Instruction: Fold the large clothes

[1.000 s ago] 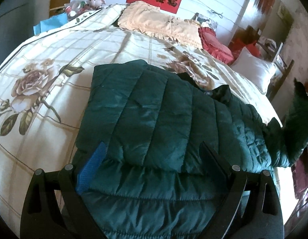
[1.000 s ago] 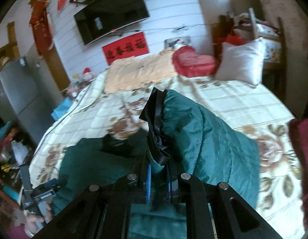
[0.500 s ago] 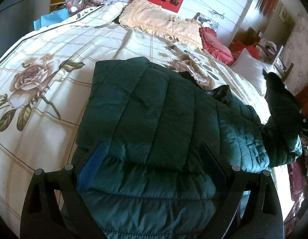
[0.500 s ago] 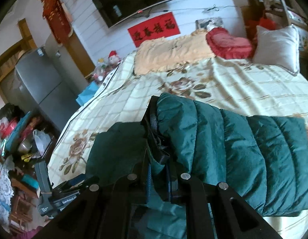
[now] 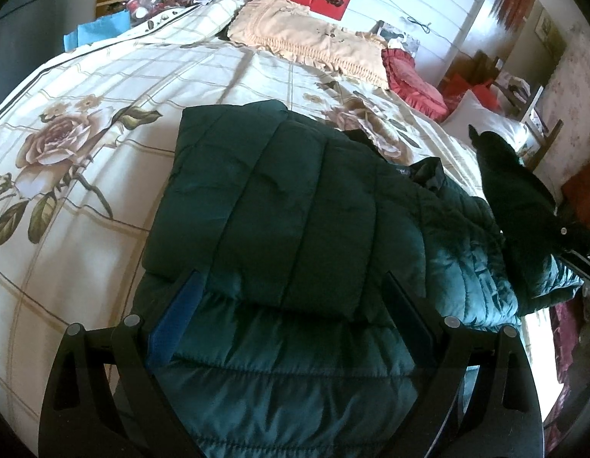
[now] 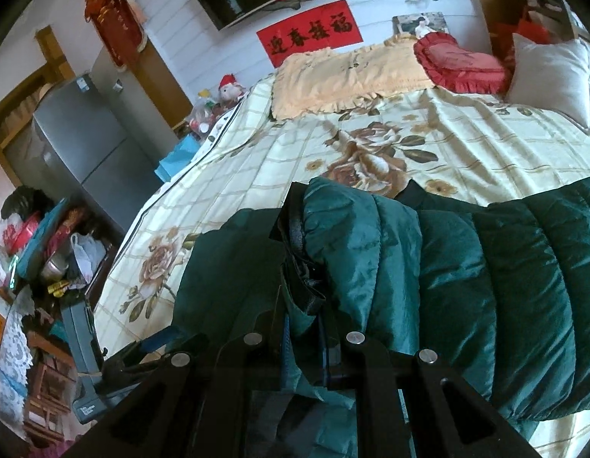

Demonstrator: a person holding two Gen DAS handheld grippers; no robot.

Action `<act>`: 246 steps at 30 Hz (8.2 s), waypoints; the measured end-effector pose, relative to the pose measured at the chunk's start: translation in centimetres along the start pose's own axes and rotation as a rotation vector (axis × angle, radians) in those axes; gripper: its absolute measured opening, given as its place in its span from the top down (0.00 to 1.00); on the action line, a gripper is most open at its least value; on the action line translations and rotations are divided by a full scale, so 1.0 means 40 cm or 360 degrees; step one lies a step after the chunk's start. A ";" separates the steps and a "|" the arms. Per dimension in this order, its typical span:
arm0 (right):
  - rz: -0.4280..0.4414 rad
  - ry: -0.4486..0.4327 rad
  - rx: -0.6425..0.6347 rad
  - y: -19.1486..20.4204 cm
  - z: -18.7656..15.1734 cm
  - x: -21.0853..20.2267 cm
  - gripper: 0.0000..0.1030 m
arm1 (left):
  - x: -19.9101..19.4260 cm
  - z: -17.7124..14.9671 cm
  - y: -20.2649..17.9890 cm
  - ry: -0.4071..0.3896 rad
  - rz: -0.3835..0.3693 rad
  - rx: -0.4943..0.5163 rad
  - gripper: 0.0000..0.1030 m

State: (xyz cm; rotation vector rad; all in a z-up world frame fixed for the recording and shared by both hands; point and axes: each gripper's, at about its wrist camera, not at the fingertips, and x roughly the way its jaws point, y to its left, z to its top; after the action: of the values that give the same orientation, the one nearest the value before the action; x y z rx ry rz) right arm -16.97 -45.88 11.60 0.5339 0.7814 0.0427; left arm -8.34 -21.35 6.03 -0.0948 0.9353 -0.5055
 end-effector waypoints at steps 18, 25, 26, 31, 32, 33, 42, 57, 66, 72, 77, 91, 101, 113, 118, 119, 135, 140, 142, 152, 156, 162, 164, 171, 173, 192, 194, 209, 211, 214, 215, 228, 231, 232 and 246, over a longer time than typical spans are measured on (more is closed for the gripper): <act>0.0070 0.0258 0.0055 0.021 -0.043 0.184 0.89 | -0.016 -0.001 0.027 -0.0008 -0.0045 -0.0080 0.08; 0.0119 0.0256 0.0103 0.024 -0.047 0.187 0.56 | -0.034 0.001 0.034 -0.0015 -0.0073 -0.0101 0.08; 0.0109 0.0246 0.0083 0.032 -0.047 0.179 0.48 | -0.035 0.003 0.037 -0.0014 -0.0080 -0.0108 0.08; 0.0039 0.0209 -0.0023 0.068 -0.048 0.133 0.47 | -0.048 0.005 0.032 -0.0013 -0.0131 -0.0152 0.08; 0.0039 0.0189 -0.0021 0.066 -0.047 0.115 0.47 | -0.051 0.007 0.031 -0.0017 -0.0138 -0.0156 0.08; 0.0035 0.0160 -0.0015 0.062 -0.042 0.091 0.47 | -0.053 0.010 0.028 -0.0018 -0.0145 -0.0160 0.08; -0.0065 -0.0029 0.0068 -0.044 -0.014 -0.119 0.34 | -0.007 0.043 -0.103 0.0093 -0.0310 -0.0134 0.08; -0.0186 -0.0118 0.0123 -0.166 -0.033 -0.233 0.33 | 0.111 0.049 -0.298 0.0143 -0.0203 0.0131 0.66; -0.0186 -0.0101 0.0150 -0.177 -0.037 -0.214 0.33 | 0.024 0.092 -0.203 -0.0028 -0.0196 0.0048 0.90; -0.0188 -0.0065 0.0119 -0.157 -0.040 -0.184 0.33 | -0.026 0.122 -0.094 -0.0094 -0.0101 0.0022 0.90; -0.0191 -0.0001 0.0102 -0.138 -0.048 -0.113 0.33 | -0.034 0.127 0.005 -0.0092 -0.0048 -0.0068 0.90; -0.0417 0.0256 -0.0104 -0.111 -0.112 0.113 0.42 | -0.003 0.087 0.069 -0.0046 0.0063 -0.0083 0.90; -0.0513 0.0055 0.0427 -0.377 -0.011 -0.040 0.21 | -0.008 0.087 0.084 -0.0018 0.0034 -0.0069 0.90; -0.0620 0.0106 0.0334 -0.436 0.006 0.041 0.73 | 0.040 0.078 0.035 0.0054 0.0040 0.0006 0.90; -0.0589 0.0091 0.0463 -0.478 0.004 0.010 0.73 | 0.044 0.078 0.019 0.0053 0.0049 0.0028 0.89; -0.0600 0.0081 0.0448 -0.471 0.006 -0.013 0.73 | 0.040 0.079 0.025 0.0057 0.0034 0.0019 0.88; -0.0823 0.0260 -0.0160 -0.297 -0.161 -0.017 0.52 | -0.099 0.115 0.034 -0.0105 -0.0027 -0.0087 0.86; -0.0814 0.0281 -0.0042 -0.349 -0.183 -0.040 0.52 | -0.120 0.125 0.025 -0.0165 -0.0042 -0.0101 0.45; -0.0739 0.0264 0.0028 -0.345 -0.174 -0.070 0.52 | -0.125 0.127 0.010 -0.0231 -0.0045 -0.0077 0.43; -0.0419 0.0108 -0.0080 -0.188 -0.111 -0.094 0.47 | -0.074 0.087 -0.011 -0.0096 -0.0027 0.0018 0.42; -0.0465 0.0113 -0.0221 -0.124 -0.121 -0.052 0.38 | -0.024 0.063 0.023 0.0060 -0.0032 -0.0094 0.34; -0.0457 0.0102 -0.0139 -0.148 -0.110 -0.042 0.38 | 0.000 0.052 0.008 0.0045 -0.0081 -0.0054 0.62; -0.0469 0.0078 -0.0094 -0.165 -0.100 -0.046 0.38 | -0.004 0.068 -0.022 0.0024 -0.0021 0.0061 0.81; -0.0501 -0.0033 0.0115 -0.217 -0.052 -0.038 0.38 | 0.008 0.190 -0.047 -0.0071 0.0040 0.0102 0.89; -0.0531 -0.0054 0.0104 -0.218 -0.037 -0.014 0.38 | 0.046 0.199 -0.030 0.0013 0.0056 0.0056 0.89; -0.0615 -0.0067 0.0007 -0.211 -0.052 -0.030 0.32 | -0.072 0.142 -0.055 -0.0211 0.0103 0.0235 0.36; -0.0594 -0.0047 -0.0038 -0.181 -0.066 -0.030 0.32 | -0.093 0.134 -0.071 -0.0302 0.0098 0.0250 0.36; -0.0716 0.0087 -0.0141 -0.166 -0.117 0.130 0.27 | 0.110 0.075 -0.092 -0.0033 0.0216 0.0327 0.36; -0.0734 0.0111 -0.0168 -0.160 -0.114 0.133 0.27 | 0.114 0.076 -0.094 -0.0021 0.0231 0.0332 0.36; -0.0658 0.0111 -0.0115 -0.158 -0.099 0.079 0.27 | 0.115 0.073 -0.094 -0.0018 0.0225 0.0340 0.36; -0.0636 0.0072 -0.0096 -0.157 -0.098 0.052 0.28 | 0.117 0.072 -0.094 -0.0018 0.0222 0.0341 0.36; -0.0825 0.0106 0.0032 -0.273 -0.132 0.061 0.22 | 0.122 0.068 -0.093 -0.0043 0.0228 0.0373 0.35; -0.0796 0.0127 0.0067 -0.276 -0.124 0.046 0.22 | 0.100 0.066 -0.092 -0.0032 0.0227 0.0374 0.36; -0.0777 0.0122 0.0083 -0.275 -0.126 0.030 0.22 | 0.081 0.064 -0.088 -0.0034 0.0222 0.0372 0.36; -0.0715 0.0121 0.0050 -0.217 -0.285 -0.226 0.20 | -0.189 -0.087 0.056 -0.0023 0.0149 0.0345 0.36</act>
State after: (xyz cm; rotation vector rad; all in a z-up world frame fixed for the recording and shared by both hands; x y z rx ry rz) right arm -32.56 -50.44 6.79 0.3782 0.9628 -0.3670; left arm -13.95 -15.47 8.94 0.1402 0.8613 -0.5156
